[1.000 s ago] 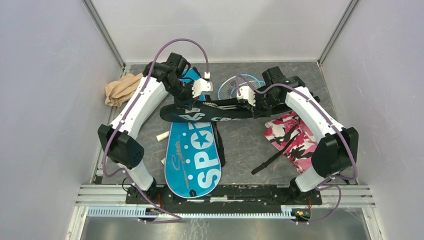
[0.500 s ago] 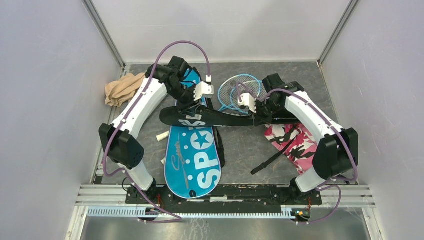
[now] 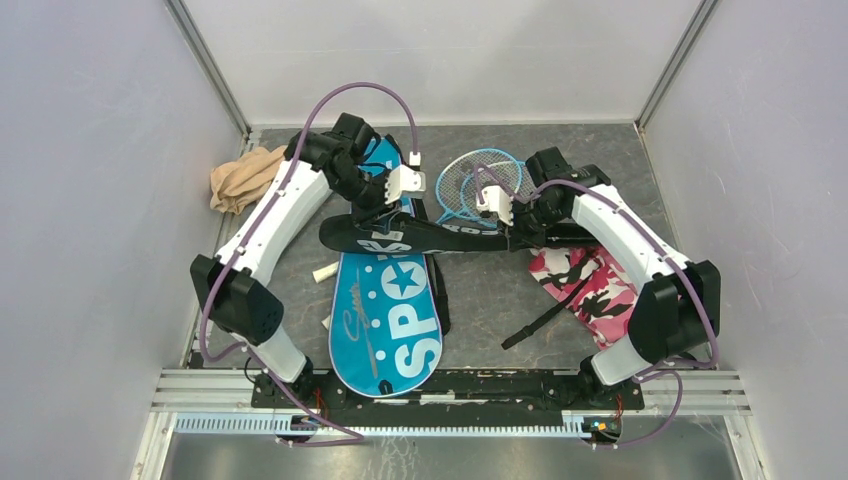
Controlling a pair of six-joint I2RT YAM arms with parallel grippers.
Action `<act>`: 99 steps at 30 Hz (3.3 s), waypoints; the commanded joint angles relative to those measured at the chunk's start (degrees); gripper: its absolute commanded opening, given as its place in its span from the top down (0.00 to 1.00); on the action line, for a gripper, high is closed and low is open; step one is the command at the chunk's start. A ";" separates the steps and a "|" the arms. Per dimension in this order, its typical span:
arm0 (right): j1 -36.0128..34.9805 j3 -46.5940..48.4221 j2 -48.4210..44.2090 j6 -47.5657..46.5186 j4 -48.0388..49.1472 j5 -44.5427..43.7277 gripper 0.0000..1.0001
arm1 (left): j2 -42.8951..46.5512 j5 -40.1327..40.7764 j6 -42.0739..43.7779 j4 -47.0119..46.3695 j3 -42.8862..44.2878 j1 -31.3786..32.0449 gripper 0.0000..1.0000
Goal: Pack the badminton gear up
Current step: Adjust the racket bag at the center of the board, then zip the racket bag at the center of the board.
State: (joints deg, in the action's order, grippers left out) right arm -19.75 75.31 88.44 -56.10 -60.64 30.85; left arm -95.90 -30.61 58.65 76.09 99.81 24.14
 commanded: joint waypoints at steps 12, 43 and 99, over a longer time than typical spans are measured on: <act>0.00 7.99 0.92 2.26 -1.21 -0.79 1.00 | 8.51 -2.01 5.15 -4.56 -6.74 0.08 0.75; -4.89 15.66 0.42 36.22 27.66 17.54 0.35 | 18.89 -9.10 -42.97 -41.53 -19.52 0.12 0.98; -13.68 19.03 3.46 25.56 17.83 3.72 1.00 | 21.19 -4.80 -38.97 -42.94 -23.33 0.64 0.98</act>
State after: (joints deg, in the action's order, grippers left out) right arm -34.46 91.35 91.24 -25.34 -36.23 37.65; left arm -77.93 -37.65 14.68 35.03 76.40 25.28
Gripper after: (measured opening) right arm 0.136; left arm 0.208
